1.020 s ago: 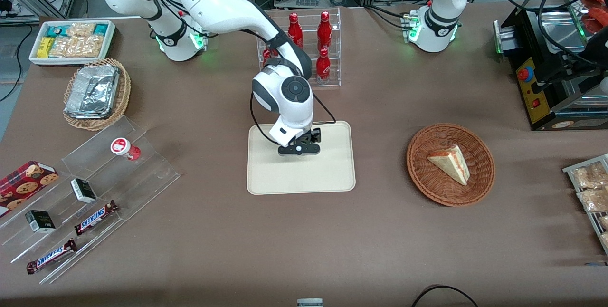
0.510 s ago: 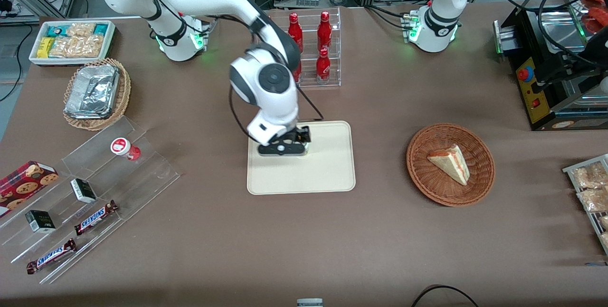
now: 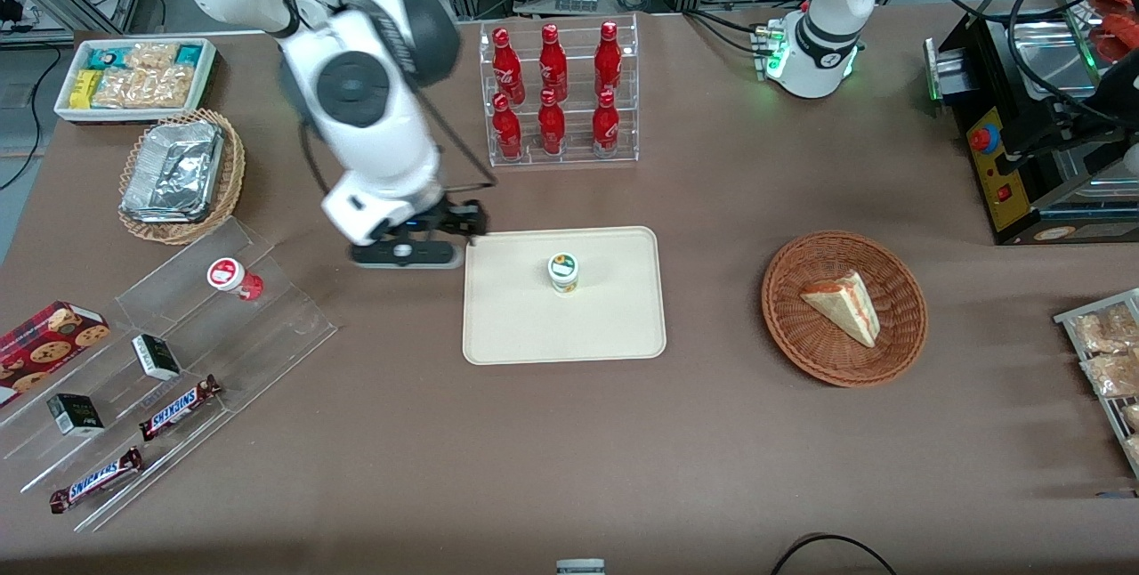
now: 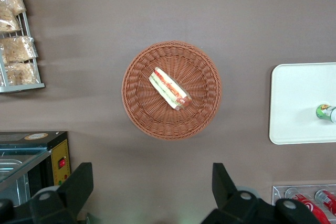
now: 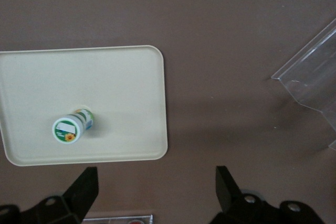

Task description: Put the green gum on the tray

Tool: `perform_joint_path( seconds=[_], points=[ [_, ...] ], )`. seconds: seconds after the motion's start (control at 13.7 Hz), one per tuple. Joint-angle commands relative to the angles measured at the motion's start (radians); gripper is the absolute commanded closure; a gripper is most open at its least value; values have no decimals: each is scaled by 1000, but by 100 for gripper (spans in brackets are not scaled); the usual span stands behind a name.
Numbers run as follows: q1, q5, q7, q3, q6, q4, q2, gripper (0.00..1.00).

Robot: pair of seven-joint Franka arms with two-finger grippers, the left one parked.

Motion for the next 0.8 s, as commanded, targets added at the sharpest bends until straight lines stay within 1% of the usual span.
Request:
perform_joint_path(
  seconds=[0.0, 0.36, 0.58, 0.73],
  points=[
    [-118, 30, -153, 5, -77, -37, -80, 1],
    [-347, 19, -363, 5, -147, -37, -140, 1],
    [-448, 18, -442, 5, -173, -32, -140, 1],
    [-494, 18, -497, 3, -187, -28, -148, 1]
  ],
)
